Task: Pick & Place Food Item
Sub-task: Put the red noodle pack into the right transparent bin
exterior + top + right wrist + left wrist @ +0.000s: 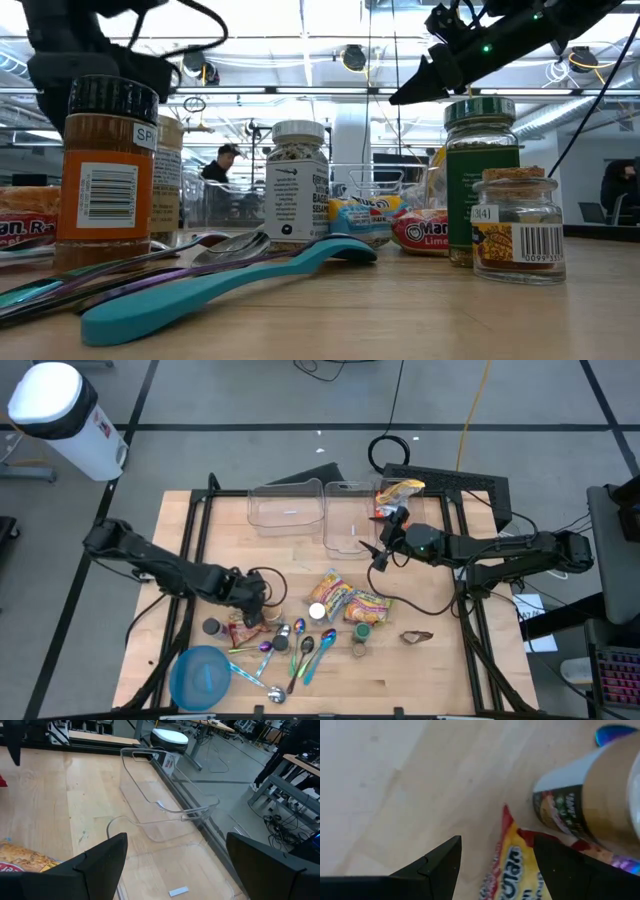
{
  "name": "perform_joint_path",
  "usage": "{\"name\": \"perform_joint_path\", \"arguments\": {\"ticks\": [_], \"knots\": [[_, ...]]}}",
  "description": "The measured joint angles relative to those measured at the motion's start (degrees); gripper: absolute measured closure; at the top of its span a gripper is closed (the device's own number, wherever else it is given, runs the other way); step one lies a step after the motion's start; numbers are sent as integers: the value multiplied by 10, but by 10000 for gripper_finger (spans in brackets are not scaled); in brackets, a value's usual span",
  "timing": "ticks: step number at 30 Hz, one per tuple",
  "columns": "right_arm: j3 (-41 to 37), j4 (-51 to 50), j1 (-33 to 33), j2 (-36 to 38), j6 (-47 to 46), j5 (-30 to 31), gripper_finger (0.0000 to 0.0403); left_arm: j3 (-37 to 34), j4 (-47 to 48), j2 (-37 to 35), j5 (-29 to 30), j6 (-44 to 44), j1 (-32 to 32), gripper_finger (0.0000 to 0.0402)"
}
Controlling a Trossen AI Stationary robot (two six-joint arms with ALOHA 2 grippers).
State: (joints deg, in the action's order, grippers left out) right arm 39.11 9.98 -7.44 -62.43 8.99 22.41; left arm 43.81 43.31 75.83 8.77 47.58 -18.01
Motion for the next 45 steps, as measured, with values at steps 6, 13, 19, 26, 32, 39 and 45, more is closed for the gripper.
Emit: {"name": "perform_joint_path", "arguments": {"ticks": [6,13,19,26,32,39,45], "knots": [[0,0,0,0,0,0,74,0,-9,31,-28,-4,4,147],[0,0,0,0,0,0,74,0,-3,45,-29,8,4,191],[0,0,0,0,0,0,74,0,-3,46,-30,6,4,293],[0,0,0,0,-1,0,74,1,8,35,-27,-25,21,394],[0,0,0,0,-8,0,74,39,105,8,30,-26,40,397],[0,0,0,0,-9,0,74,116,234,-44,121,-41,42,397],[0,0,0,0,-9,0,74,164,267,-104,253,-67,42,390]]}}
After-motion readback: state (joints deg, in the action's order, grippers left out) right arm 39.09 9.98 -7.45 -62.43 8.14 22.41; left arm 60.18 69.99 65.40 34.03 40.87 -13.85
